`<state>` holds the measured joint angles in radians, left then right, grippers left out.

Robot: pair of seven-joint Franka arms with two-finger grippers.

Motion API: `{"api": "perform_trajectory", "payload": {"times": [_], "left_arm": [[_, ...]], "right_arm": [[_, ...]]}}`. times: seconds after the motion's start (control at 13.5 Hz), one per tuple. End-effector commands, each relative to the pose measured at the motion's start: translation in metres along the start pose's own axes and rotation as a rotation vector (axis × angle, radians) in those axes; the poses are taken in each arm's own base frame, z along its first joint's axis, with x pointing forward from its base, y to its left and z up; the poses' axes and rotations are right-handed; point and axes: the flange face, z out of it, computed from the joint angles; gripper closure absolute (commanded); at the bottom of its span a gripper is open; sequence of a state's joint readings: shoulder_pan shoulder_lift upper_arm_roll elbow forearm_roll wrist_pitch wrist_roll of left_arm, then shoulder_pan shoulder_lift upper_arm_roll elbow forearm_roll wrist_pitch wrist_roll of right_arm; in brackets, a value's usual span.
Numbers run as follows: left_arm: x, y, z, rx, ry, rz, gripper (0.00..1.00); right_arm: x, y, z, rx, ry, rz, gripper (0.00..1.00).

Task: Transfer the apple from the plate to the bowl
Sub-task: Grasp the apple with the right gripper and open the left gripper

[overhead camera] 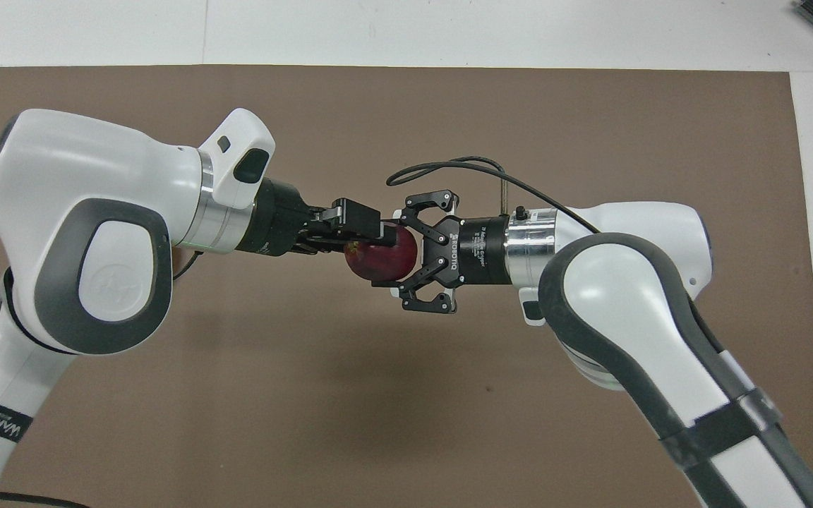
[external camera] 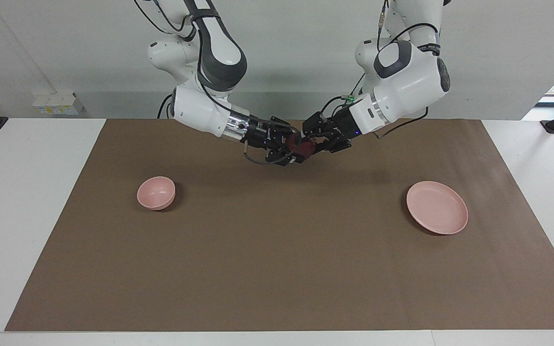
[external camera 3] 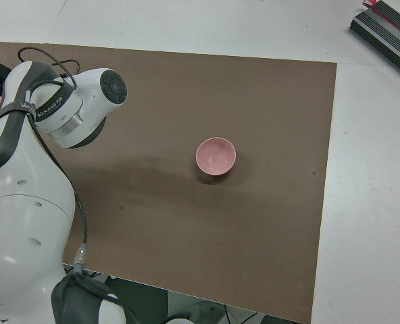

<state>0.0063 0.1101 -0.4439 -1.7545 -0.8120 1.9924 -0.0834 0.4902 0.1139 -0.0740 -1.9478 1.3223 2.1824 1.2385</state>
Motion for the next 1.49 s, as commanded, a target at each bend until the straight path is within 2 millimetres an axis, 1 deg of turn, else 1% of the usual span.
{"api": "perform_trajectory", "payload": {"times": [0.0, 0.15, 0.22, 0.3, 0.45, 0.52, 0.67, 0.89, 1.11, 1.34, 1.41], "left_arm": [[-0.001, 0.005, -0.005, -0.009, 0.005, -0.024, 0.19], [0.0, 0.004, -0.006, 0.01, 0.01, -0.012, 0.17], [0.001, 0.002, -0.005, 0.03, 0.011, -0.002, 0.1], [0.003, 0.0, -0.006, 0.057, 0.029, 0.013, 0.0], [0.01, -0.004, -0.011, 0.127, 0.095, 0.052, 0.0], [0.011, -0.006, -0.011, 0.162, 0.101, 0.066, 0.0], [0.01, -0.009, -0.01, 0.176, 0.097, 0.07, 0.0], [0.011, -0.012, -0.011, 0.208, 0.103, 0.089, 0.0], [0.012, -0.017, -0.013, 0.299, 0.101, 0.131, 0.0], [0.014, -0.03, -0.021, 0.32, 0.08, 0.109, 0.0], [0.019, -0.046, -0.034, 0.325, 0.079, 0.074, 0.0]], "right_arm": [[-0.001, 0.001, -0.001, 0.016, -0.018, -0.02, 1.0], [-0.001, 0.0, -0.001, 0.018, -0.019, -0.024, 1.0], [0.0, 0.0, -0.001, 0.017, -0.018, -0.036, 1.0], [-0.001, 0.001, -0.001, 0.017, -0.018, -0.04, 1.0], [-0.001, 0.001, -0.001, 0.017, -0.017, -0.044, 1.0], [-0.001, 0.001, -0.001, 0.021, -0.015, -0.05, 1.0], [-0.001, 0.002, -0.002, 0.015, -0.011, -0.074, 1.0], [0.005, 0.005, -0.001, 0.009, 0.0, -0.127, 1.0], [0.008, 0.007, -0.001, 0.004, 0.013, -0.169, 1.0], [0.009, 0.008, -0.001, -0.009, 0.038, -0.192, 1.0], [0.01, 0.009, -0.001, -0.024, 0.068, -0.223, 1.0]]}}
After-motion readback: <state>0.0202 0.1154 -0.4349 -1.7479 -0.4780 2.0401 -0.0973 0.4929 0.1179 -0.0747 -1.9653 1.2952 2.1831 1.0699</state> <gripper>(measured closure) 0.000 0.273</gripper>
